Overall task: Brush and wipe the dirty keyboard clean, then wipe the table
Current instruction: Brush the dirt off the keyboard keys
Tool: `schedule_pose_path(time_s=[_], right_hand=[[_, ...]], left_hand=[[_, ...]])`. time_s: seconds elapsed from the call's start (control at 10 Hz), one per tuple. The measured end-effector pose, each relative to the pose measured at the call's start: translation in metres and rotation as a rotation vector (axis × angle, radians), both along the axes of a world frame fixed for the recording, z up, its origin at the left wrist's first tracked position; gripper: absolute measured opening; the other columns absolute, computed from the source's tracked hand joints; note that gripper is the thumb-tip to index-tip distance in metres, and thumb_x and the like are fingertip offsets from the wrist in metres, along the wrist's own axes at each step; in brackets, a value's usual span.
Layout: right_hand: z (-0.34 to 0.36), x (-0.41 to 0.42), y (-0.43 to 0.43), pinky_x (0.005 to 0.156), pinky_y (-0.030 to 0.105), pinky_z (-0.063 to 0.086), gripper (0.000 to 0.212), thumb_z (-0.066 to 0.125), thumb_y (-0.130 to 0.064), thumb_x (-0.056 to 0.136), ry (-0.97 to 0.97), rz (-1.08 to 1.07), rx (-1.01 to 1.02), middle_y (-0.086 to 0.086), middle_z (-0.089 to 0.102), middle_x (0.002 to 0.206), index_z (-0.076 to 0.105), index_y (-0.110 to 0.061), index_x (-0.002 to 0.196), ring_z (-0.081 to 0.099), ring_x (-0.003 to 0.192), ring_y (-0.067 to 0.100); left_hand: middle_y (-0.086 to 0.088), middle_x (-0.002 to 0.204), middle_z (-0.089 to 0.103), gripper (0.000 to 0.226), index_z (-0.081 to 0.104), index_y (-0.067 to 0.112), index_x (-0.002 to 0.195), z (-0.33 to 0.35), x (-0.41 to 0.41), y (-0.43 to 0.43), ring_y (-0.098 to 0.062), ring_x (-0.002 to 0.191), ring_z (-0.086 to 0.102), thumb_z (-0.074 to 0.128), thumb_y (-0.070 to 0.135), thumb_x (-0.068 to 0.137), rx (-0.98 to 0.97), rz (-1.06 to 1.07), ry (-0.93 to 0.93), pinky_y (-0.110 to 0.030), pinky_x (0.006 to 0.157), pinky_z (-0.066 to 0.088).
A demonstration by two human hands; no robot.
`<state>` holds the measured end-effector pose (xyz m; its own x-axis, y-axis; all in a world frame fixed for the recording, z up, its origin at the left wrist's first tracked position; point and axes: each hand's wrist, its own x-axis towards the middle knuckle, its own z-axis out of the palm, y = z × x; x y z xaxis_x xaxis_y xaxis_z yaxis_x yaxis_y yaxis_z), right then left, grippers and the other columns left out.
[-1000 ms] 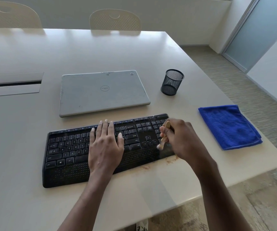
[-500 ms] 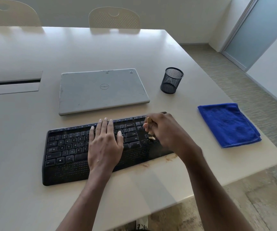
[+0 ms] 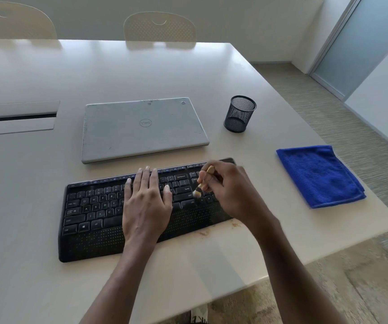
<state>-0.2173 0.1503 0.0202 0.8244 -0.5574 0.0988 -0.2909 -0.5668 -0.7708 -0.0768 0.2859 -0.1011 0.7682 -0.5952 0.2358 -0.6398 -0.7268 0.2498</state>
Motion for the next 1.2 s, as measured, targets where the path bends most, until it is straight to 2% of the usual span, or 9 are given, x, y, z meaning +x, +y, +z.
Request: schedule_pose_path(time_s=[0.1,0.3,0.4,0.5,0.7,0.8,1.0,1.1,1.2], right_hand=[[-0.005,-0.008,0.009,0.073,0.029,0.063,0.019,0.059,-0.022,0.105,0.089,0.004,-0.015,-0.004,0.073,0.078,0.068,-0.017,0.089,0.072,0.072,0.007],[0.004,-0.028,-0.006,0.059,0.009,0.05,0.019,0.058,-0.019,0.104,0.11,-0.212,-0.097,0.0,0.07,0.076,0.068,-0.013,0.089,0.069,0.065,0.005],[0.006,-0.031,-0.011,0.066,0.012,0.055,0.016,0.06,-0.016,0.103,0.045,-0.175,-0.029,-0.001,0.072,0.077,0.07,-0.014,0.091,0.071,0.069,0.005],[-0.001,-0.038,-0.019,0.075,0.019,0.058,0.013,0.061,-0.017,0.104,0.105,-0.071,-0.009,-0.004,0.075,0.084,0.07,-0.019,0.095,0.072,0.078,0.004],[0.0,-0.052,-0.035,0.073,0.017,0.056,0.013,0.057,-0.021,0.105,0.103,-0.214,-0.09,-0.009,0.074,0.085,0.066,-0.022,0.095,0.071,0.079,0.001],[-0.001,-0.049,-0.031,0.075,0.017,0.057,0.013,0.057,-0.019,0.105,0.105,-0.155,-0.03,-0.007,0.075,0.087,0.067,-0.019,0.097,0.072,0.08,0.001],[-0.001,-0.054,-0.024,0.06,0.004,0.047,0.014,0.053,-0.02,0.106,0.119,-0.316,-0.1,-0.006,0.072,0.088,0.063,-0.018,0.097,0.066,0.073,-0.011],[-0.004,-0.053,-0.016,0.073,0.012,0.053,0.015,0.055,-0.018,0.105,0.084,-0.229,-0.045,-0.008,0.074,0.085,0.066,-0.017,0.095,0.069,0.078,-0.008],[-0.004,-0.052,-0.012,0.075,0.018,0.056,0.015,0.055,-0.019,0.105,0.096,-0.235,-0.042,-0.007,0.073,0.085,0.066,-0.019,0.094,0.069,0.079,-0.007]], left_hand=[[-0.014,0.163,0.044,0.068,0.046,0.008,0.156,0.001,0.0,0.0,-0.027,0.155,0.035,0.032,0.048,0.103,0.001,-0.001,-0.002,-0.048,0.129,0.022],[-0.013,0.164,0.042,0.068,0.044,0.009,0.157,0.0,0.0,0.001,-0.026,0.156,0.033,0.03,0.049,0.103,0.008,-0.004,0.0,-0.047,0.13,0.021],[-0.013,0.164,0.042,0.068,0.044,0.009,0.157,0.0,0.0,0.001,-0.026,0.156,0.033,0.03,0.049,0.103,0.008,-0.002,0.0,-0.047,0.13,0.021],[-0.012,0.165,0.041,0.068,0.043,0.01,0.158,0.0,0.0,0.001,-0.025,0.157,0.031,0.029,0.049,0.104,0.01,-0.006,0.004,-0.047,0.13,0.02],[-0.013,0.165,0.041,0.069,0.043,0.01,0.158,0.0,0.0,0.001,-0.025,0.157,0.031,0.029,0.05,0.104,0.014,-0.004,-0.001,-0.047,0.13,0.02],[-0.013,0.165,0.041,0.069,0.043,0.01,0.158,0.0,0.0,0.002,-0.026,0.157,0.031,0.029,0.05,0.104,0.016,-0.007,0.003,-0.047,0.13,0.02],[-0.012,0.165,0.041,0.069,0.043,0.01,0.158,0.0,0.0,0.001,-0.025,0.157,0.031,0.029,0.05,0.103,0.013,-0.005,0.004,-0.047,0.13,0.019],[-0.013,0.164,0.042,0.068,0.044,0.009,0.157,0.0,0.0,0.002,-0.026,0.156,0.032,0.03,0.049,0.103,0.001,-0.004,0.004,-0.046,0.13,0.02],[-0.013,0.164,0.042,0.068,0.044,0.009,0.157,0.001,0.0,0.002,-0.026,0.156,0.032,0.031,0.048,0.103,-0.002,-0.007,0.005,-0.046,0.13,0.02]])
